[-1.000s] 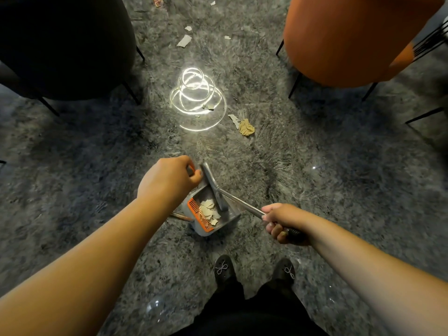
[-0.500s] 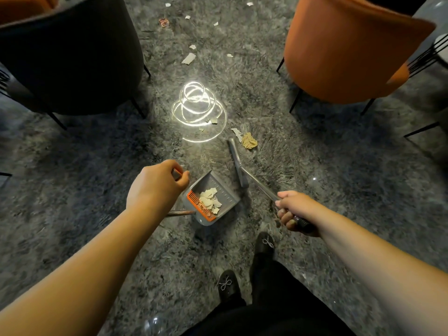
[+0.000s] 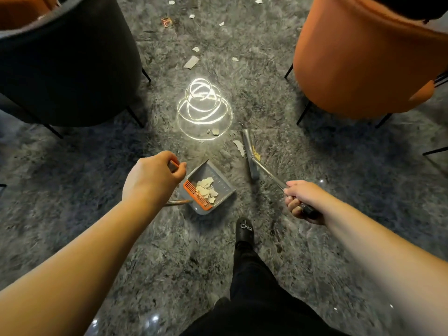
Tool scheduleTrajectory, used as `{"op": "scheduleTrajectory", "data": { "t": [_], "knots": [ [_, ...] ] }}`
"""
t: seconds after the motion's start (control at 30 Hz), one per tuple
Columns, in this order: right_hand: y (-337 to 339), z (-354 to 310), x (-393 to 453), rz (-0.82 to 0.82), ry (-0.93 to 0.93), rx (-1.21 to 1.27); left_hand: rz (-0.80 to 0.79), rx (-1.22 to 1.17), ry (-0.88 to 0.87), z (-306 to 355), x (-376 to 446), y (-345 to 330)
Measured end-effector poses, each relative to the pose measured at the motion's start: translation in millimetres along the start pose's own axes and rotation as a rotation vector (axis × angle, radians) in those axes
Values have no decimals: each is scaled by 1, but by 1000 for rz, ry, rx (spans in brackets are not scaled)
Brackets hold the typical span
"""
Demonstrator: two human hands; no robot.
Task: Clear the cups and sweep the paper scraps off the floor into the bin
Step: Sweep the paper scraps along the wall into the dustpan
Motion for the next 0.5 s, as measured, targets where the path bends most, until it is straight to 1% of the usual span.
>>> {"op": "scheduleTrajectory", "data": {
  "t": [0.2,0.33,0.5],
  "knots": [
    [21,-92,31,57,-13,-89,-93,36,-6,41,96,-7],
    [32,-153,43,81,-47,-146,-126,77,-33,68,153,-11],
    [37,-206,59,112,-56,-224,-185,118,-52,89,208,-20]
  ]
}}
Point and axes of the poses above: each hand's wrist, its own x-axis towards the middle knuckle, its own y-axis out of the back of the hand, z = x × y, the point moved 2 cm from there along x, towards the middle knuckle, and after that the axes turned 9 degrees about -y, right-handed, at the moved point
